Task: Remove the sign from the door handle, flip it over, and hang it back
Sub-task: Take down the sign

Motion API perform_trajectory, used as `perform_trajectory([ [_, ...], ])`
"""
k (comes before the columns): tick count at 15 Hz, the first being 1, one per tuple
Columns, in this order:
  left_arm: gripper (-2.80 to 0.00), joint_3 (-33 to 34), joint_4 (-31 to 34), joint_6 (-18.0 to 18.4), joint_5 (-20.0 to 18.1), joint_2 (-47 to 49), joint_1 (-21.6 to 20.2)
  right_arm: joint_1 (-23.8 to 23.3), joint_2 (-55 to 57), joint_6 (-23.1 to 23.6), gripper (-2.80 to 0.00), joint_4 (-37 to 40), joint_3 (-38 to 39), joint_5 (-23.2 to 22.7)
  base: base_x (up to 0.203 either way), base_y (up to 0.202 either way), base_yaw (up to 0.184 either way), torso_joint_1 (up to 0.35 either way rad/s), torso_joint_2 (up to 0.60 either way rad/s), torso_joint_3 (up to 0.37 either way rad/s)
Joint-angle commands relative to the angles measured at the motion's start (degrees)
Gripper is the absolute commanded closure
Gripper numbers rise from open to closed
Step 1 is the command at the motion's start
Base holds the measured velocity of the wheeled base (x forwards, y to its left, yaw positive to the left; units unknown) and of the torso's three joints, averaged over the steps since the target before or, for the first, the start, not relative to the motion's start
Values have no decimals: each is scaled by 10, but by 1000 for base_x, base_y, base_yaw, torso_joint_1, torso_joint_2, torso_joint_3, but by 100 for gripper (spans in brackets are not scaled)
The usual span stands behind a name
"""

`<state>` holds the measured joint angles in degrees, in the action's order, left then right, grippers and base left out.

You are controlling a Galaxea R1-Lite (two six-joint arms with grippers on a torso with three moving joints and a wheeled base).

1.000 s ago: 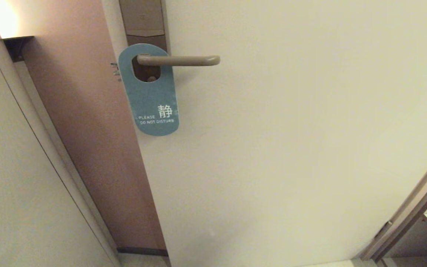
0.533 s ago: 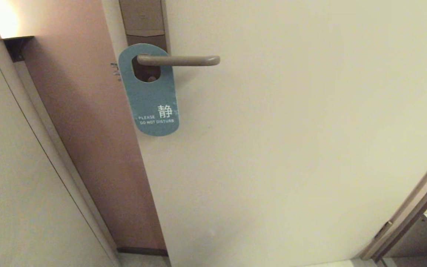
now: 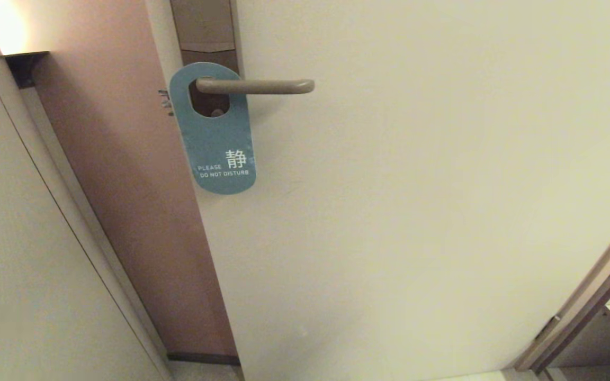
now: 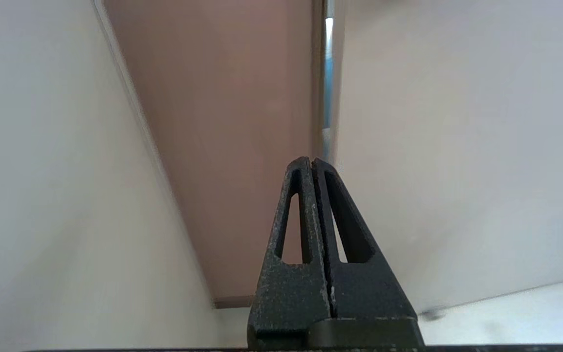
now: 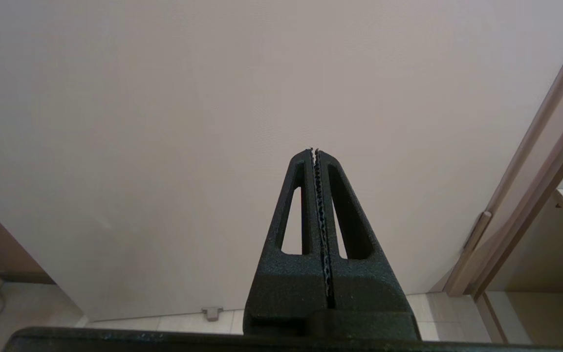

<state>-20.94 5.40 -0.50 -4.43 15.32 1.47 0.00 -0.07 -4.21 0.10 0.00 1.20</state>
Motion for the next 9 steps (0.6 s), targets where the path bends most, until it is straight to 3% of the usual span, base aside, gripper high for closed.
perform_trajectory([
  [1, 0, -73, 1, -34, -2, 136, 6, 0, 1, 0, 0, 0, 0, 0, 0, 0, 0, 0, 0, 0],
  [5, 0, -206, -8, -103, -23, 320, 11, 0, 1, 0, 0, 0, 0, 0, 0, 0, 0, 0, 0, 0],
  [7, 0, -264, -18, -112, -89, 392, 10, 0, 1, 0, 0, 0, 0, 0, 0, 0, 0, 0, 0, 0],
  [9, 0, -309, -24, -109, -187, 449, 9, 0, 1, 0, 0, 0, 0, 0, 0, 0, 0, 0, 0, 0],
])
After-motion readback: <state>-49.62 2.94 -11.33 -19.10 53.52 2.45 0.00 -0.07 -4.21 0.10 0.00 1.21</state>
